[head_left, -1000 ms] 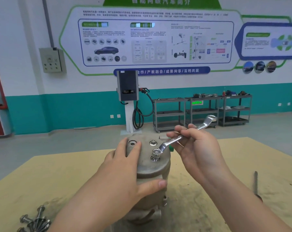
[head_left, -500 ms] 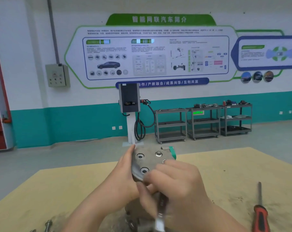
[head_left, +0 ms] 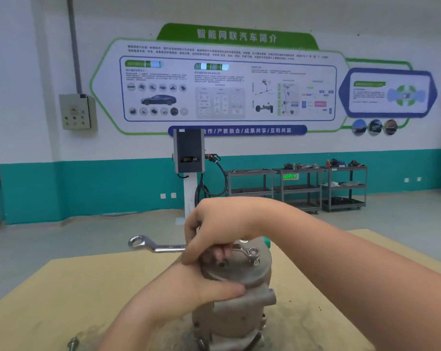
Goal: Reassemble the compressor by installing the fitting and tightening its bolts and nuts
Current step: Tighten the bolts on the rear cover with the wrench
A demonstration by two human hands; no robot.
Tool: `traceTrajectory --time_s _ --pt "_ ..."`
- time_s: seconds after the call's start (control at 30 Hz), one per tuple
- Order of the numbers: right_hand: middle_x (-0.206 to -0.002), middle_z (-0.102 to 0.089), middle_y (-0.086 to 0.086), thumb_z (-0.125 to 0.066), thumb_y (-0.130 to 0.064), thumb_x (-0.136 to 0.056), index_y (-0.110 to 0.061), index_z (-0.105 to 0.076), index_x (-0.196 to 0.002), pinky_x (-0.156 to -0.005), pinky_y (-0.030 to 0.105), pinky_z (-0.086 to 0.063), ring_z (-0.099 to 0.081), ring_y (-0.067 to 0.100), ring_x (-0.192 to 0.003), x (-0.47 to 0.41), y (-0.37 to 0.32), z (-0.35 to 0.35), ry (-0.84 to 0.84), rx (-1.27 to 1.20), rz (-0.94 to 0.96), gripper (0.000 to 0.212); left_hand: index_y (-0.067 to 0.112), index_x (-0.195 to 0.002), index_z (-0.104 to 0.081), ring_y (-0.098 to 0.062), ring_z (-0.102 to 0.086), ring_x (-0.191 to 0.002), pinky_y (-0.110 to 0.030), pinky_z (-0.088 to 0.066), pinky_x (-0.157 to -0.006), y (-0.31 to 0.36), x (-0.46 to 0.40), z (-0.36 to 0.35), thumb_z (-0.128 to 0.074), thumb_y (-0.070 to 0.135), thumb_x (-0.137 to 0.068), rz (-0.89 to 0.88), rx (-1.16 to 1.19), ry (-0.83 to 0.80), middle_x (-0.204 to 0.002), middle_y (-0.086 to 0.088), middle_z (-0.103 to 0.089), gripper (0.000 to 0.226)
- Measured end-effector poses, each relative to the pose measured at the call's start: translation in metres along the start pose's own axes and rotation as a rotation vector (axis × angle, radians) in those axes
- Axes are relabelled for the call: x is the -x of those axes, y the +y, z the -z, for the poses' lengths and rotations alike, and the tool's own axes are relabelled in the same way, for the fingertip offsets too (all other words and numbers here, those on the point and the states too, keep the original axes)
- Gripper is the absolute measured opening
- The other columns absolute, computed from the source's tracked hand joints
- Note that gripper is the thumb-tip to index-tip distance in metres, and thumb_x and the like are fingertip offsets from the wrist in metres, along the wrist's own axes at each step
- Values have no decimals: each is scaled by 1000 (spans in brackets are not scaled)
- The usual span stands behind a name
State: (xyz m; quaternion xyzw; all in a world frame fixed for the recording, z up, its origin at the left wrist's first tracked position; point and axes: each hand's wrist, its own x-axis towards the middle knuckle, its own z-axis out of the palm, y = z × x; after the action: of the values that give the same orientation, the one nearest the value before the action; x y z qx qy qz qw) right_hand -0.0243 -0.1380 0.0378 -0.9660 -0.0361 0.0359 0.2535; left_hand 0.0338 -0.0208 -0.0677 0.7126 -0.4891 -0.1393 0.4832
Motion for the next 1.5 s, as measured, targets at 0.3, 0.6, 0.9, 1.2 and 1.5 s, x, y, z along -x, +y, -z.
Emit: traceTrajectory --time_s 0.3,0.6,0.9,1.2,1.5 --pt "-55 -60 8 -55 0 -93 0 -55 -85 -31 9 -36 -44 2 -32 16 67 13 463 -1222 -478 8 42 -146 -13 13 -54 -113 -1 -39 -86 -2 4 9 -90 59 -49 75 49 55 -131 26 -51 125" --pt "-67 -65 18 -57 9 -87 -13 -60 -73 -38 21 -43 -51 16 -38 100 92 -100 1204 -1330 149 26 47 -146 -19 0 -39 -134 -25 -29 -115 -16 13 -37 -72 75 -56 33 265 317 -150 18 -37 108" --pt "-74 -55 -10 -70 -24 -80 -17 -66 -80 -60 24 -43 -51 10 -67 60 6 -58 530 551 356 9 15 -154 0 -18 -25 -146 -37 -28 -116 -47 24 -102 -92 40 -47 75 -65 625 -159 -6 -21 144" --pt "-57 -60 6 -58 -3 -85 0 -62 -80 -51 23 -46 -53 16 -52 -22 1 2 334 9 -288 7 30 -154 5 -14 -29 -143 -40 -36 -114 -62 34 -99 -93 48 -44 73 -55 673 -158 7 -23 149" --pt "-61 -63 9 -51 -1 -95 0 -55 -94 -31 11 -38 -46 3 -32 48 74 -19 738 -1458 -424 5 11 -154 10 -23 -21 -144 -30 -23 -115 -61 29 -96 -84 54 -61 206 -130 648 -155 -4 -28 138"
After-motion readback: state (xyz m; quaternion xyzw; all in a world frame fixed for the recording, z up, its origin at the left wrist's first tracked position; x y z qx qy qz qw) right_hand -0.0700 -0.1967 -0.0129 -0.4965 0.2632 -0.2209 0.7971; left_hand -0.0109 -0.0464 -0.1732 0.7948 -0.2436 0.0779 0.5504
